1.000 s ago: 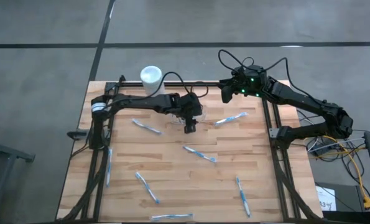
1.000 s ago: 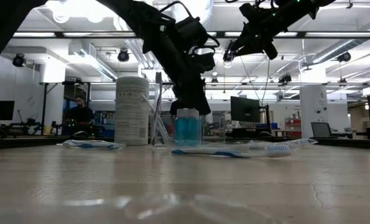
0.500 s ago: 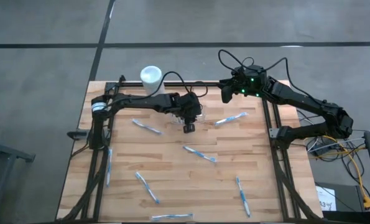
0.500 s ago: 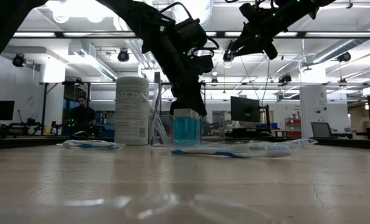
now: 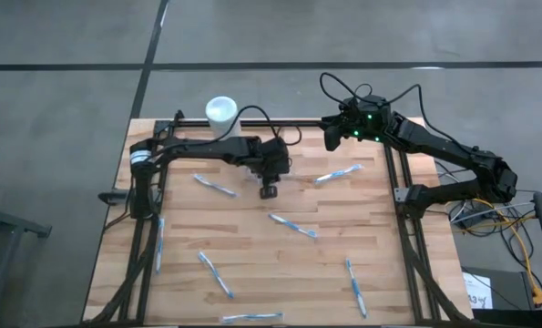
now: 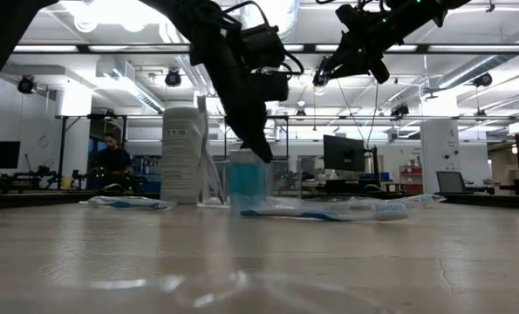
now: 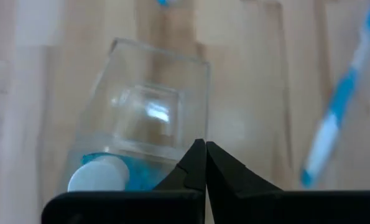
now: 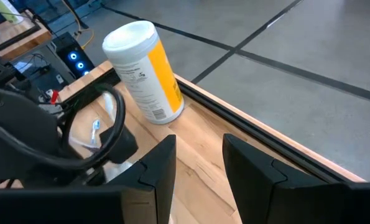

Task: Pick & Place toothbrushing station
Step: Adjust the transparent organizer

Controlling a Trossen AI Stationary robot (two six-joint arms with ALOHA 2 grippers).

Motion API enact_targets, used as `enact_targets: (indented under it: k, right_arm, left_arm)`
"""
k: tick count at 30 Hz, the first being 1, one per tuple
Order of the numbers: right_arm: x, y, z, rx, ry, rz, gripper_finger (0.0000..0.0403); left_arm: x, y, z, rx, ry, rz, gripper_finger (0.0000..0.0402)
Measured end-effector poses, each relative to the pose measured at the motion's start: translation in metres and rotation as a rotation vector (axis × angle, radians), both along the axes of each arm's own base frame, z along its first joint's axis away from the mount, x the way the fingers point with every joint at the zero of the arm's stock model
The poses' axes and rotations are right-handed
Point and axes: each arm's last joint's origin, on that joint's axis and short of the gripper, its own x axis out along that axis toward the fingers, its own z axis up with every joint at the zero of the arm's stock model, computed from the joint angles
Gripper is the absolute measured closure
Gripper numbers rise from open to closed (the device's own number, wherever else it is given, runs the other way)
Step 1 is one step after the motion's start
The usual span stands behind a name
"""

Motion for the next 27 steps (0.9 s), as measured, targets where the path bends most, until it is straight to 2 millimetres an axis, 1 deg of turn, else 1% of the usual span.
enact_targets:
  k: [4, 7, 14, 22, 27]
  right_arm:
    - [0.000, 0.000, 0.000, 0.000, 0.000, 0.000, 0.0275]
    - [0.000, 0.000, 0.000, 0.000, 0.000, 0.000, 0.0275]
    - [0.000, 0.000, 0.000, 0.000, -0.001, 0.000, 0.0275]
    - [0.000, 0.000, 0.000, 0.000, 0.000, 0.000, 0.0275]
    - [0.000, 0.000, 0.000, 0.000, 0.000, 0.000, 0.0275]
  left_arm:
    - [-0.008, -0.009, -0.001, -0.001, 0.077, -0.126, 0.0397]
    - [-0.011, -0.015, -0.003, -0.007, 0.116, -0.168, 0.0399]
    - [-0.011, -0.012, -0.002, 0.011, 0.108, -0.153, 0.0397]
    - [-0.006, -0.006, 0.001, 0.067, 0.056, -0.133, 0.0398]
    - [-0.003, -0.004, 0.009, 0.108, 0.037, -0.107, 0.0399]
